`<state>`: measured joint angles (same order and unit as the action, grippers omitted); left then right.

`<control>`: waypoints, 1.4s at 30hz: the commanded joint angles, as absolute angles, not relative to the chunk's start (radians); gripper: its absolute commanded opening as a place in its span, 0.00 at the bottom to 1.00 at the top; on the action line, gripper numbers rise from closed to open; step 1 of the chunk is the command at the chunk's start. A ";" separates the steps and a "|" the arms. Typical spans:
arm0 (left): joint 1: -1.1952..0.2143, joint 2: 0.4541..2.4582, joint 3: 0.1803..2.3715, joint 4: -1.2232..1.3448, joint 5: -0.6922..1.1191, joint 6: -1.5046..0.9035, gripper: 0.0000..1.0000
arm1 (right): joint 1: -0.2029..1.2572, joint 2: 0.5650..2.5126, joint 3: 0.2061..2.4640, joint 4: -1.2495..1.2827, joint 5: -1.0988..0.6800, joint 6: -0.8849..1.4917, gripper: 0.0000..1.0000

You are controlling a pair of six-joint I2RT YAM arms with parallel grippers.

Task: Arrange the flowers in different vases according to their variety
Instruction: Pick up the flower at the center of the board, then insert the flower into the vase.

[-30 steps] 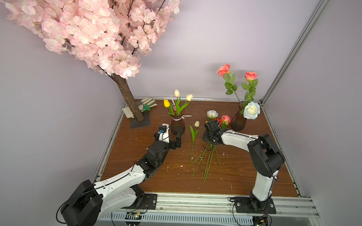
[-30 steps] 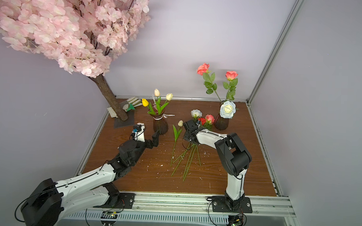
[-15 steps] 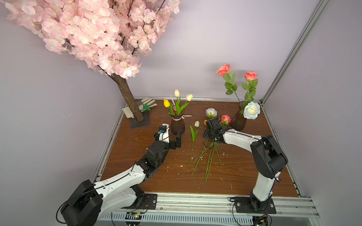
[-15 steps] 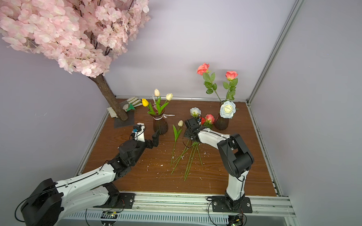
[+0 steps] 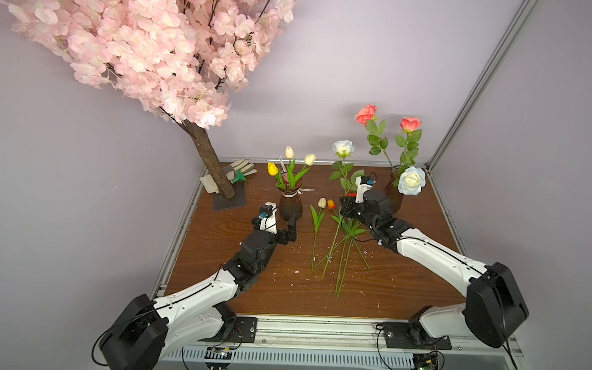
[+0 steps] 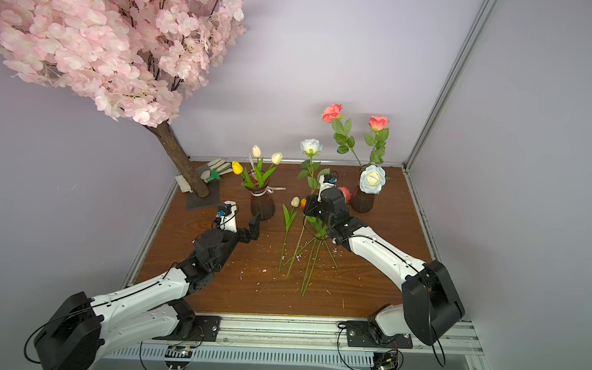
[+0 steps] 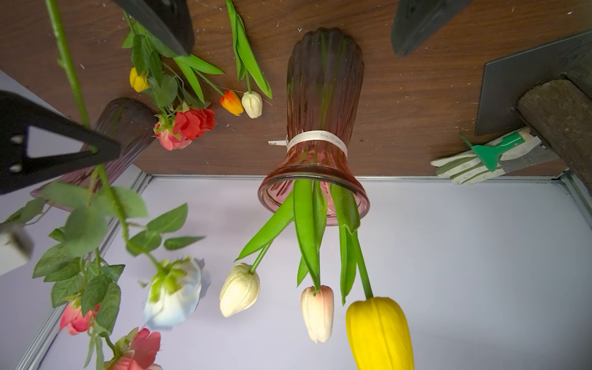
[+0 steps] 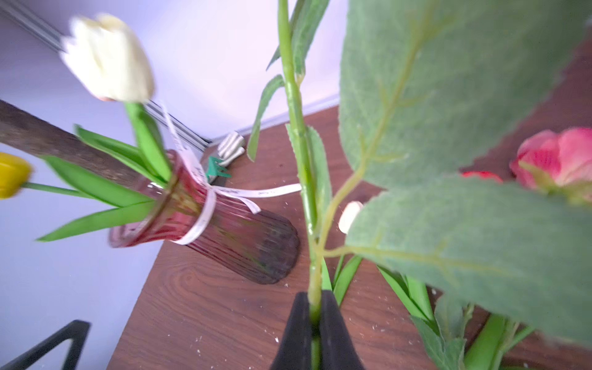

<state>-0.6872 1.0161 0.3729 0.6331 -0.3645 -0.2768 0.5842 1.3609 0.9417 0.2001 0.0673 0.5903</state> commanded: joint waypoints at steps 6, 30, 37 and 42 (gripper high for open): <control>-0.695 1.017 0.370 0.670 -0.373 -0.268 0.99 | 0.496 1.191 1.023 0.378 0.068 0.385 0.00; -0.695 1.013 0.370 0.672 -0.371 -0.264 0.99 | 0.261 1.380 1.608 0.406 0.356 0.092 0.00; -0.695 1.007 0.370 0.672 -0.371 -0.262 0.99 | 0.187 1.434 1.660 0.388 0.418 0.021 0.00; -0.695 1.006 0.366 0.675 -0.365 -0.262 0.99 | 0.119 1.442 1.615 0.398 0.402 0.042 0.00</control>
<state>-0.6872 1.0218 0.3729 0.6544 -0.3641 -0.2764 0.1463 1.4551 1.6180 0.3553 0.3882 0.0509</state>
